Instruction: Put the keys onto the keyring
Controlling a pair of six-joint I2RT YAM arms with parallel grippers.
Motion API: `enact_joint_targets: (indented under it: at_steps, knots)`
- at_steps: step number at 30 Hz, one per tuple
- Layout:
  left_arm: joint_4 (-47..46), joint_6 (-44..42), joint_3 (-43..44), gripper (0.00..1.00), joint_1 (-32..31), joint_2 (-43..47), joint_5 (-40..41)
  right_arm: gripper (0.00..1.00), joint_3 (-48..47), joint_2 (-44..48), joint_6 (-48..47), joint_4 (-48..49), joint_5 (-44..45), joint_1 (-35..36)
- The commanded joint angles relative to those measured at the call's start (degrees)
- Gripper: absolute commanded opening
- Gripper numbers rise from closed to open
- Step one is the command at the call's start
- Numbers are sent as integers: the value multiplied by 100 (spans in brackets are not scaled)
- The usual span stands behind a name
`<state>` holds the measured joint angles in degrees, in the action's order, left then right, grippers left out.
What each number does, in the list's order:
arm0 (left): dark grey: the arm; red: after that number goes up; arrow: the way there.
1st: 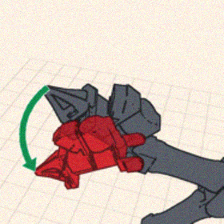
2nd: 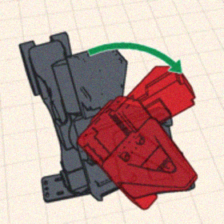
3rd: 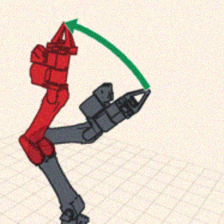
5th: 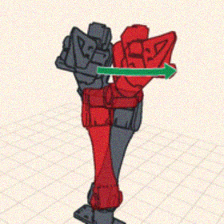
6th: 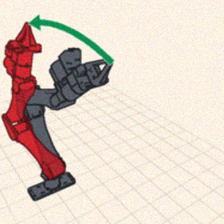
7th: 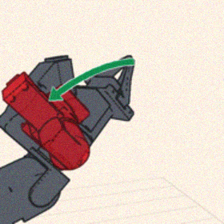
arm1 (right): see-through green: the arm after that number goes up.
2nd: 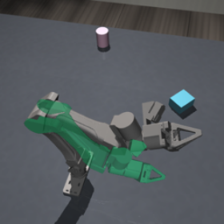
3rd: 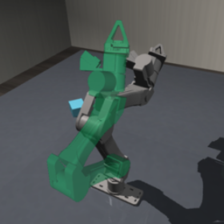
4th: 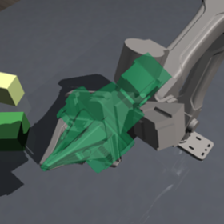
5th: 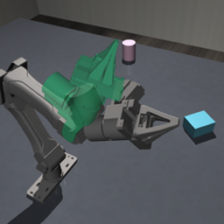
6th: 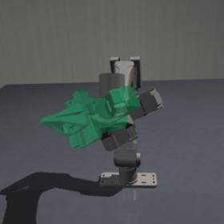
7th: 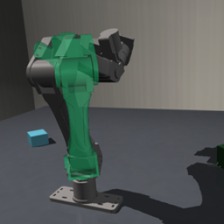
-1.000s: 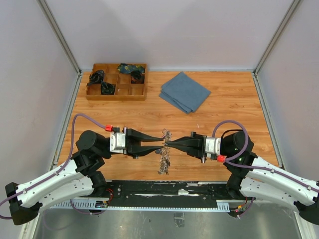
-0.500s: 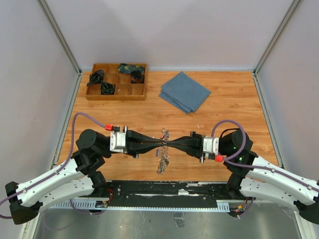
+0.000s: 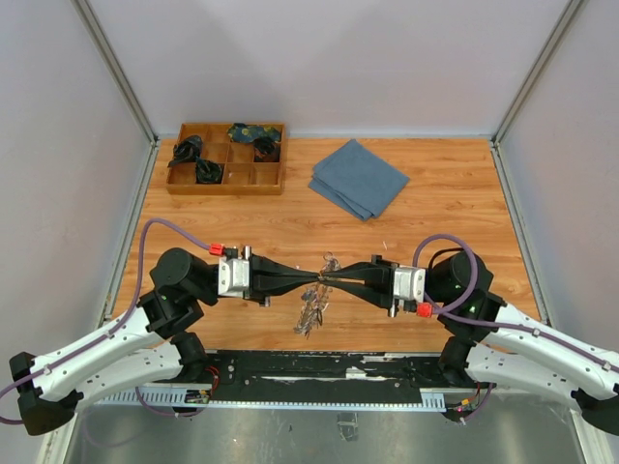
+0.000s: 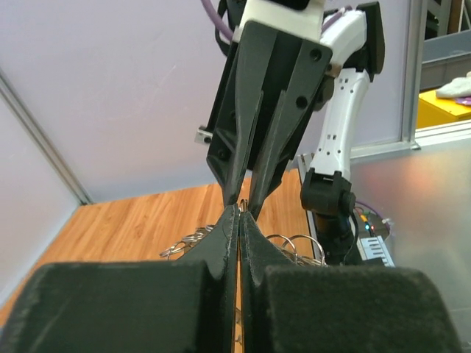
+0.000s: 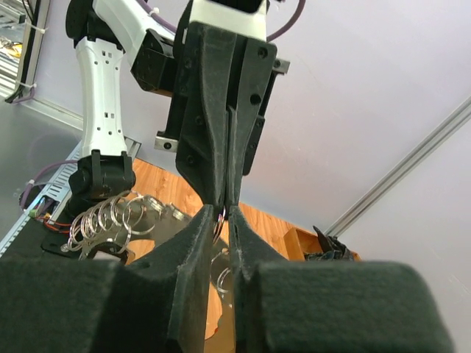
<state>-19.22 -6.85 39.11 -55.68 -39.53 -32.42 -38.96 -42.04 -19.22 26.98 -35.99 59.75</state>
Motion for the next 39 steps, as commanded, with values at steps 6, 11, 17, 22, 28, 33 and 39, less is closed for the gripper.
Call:
enact_joint_targets:
  at_steps: [6,11,17,22,28,33,39]
  knots:
    - [127,-222,149,0,22,15,17,14,-296,257,-372,-490,195,116]
    - [104,-218,159,1,22,50,15,22,-299,328,-491,-775,313,116]
    - [129,-226,168,1,27,90,17,28,-307,402,-532,-1185,400,116]
    - [125,-227,175,1,27,90,17,27,-301,386,-465,-1247,394,116]
    - [123,-230,184,0,26,77,-16,20,-334,273,-396,-1233,365,116]
    - [124,-215,189,0,20,74,-70,7,-367,174,-309,-1135,300,116]
    - [140,-202,151,4,23,103,-54,1,-481,171,-227,-1209,393,116]
